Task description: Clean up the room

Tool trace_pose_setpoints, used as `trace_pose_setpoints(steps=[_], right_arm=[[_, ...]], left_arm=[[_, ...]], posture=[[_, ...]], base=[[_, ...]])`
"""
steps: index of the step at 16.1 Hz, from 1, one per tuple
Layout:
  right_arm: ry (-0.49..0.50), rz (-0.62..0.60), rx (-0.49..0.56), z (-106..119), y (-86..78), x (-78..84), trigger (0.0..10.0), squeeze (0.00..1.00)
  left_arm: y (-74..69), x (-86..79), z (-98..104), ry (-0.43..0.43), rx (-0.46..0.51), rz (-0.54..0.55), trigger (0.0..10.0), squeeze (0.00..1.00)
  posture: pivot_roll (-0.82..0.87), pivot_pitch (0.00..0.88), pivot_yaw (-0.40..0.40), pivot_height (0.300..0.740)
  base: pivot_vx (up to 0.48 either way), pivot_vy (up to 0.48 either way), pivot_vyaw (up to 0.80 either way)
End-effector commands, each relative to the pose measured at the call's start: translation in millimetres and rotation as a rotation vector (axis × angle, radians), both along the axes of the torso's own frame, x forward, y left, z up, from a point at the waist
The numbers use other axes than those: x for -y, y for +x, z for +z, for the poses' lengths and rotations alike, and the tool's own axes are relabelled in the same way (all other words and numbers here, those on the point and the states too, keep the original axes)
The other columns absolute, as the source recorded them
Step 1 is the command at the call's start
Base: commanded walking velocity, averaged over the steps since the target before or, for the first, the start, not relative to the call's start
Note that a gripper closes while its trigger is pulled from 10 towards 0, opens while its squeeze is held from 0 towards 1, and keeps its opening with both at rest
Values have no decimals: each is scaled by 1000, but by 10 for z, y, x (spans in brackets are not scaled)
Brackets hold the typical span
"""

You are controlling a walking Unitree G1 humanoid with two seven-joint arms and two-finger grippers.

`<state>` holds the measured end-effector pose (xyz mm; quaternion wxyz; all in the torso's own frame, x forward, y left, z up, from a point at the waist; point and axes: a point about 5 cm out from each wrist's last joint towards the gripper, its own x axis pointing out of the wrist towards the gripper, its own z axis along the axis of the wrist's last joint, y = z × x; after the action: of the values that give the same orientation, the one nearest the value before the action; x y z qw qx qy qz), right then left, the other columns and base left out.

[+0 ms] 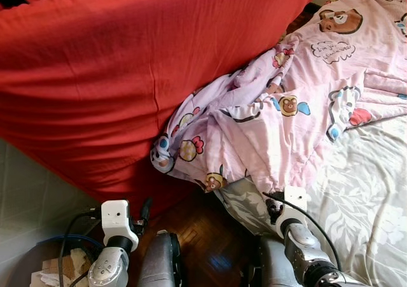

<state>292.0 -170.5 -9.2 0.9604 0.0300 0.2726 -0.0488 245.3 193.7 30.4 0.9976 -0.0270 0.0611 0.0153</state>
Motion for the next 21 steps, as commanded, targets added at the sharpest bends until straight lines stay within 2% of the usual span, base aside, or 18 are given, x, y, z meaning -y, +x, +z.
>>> trace_pose_setpoints(steps=[1, 9, 16, 21], right_arm=[[-4, 26, -27, -67, -66, -56, 0, 0], [-48, 72, -63, -119, -118, -58, 0, 0], [-31, 63, -86, -186, -196, -63, 0, 0], [10, 25, -27, -141, -171, -16, 0, 0]], left_arm=[[-62, -30, -46, 0, -30, 15, 10000, 0], [-14, 57, -98, -24, -45, 24, 10000, 0], [27, 51, -159, -29, -63, 37, 10000, 0], [1, -12, -284, -14, -119, 46, 10000, 0]], posture=[[41, 293, 49, 630], [20, 272, 23, 630], [9, 237, 15, 630], [-11, 207, 21, 630]], base=[[0, 0, 0], [0, 0, 0], [0, 0, 0], [0, 0, 0]])
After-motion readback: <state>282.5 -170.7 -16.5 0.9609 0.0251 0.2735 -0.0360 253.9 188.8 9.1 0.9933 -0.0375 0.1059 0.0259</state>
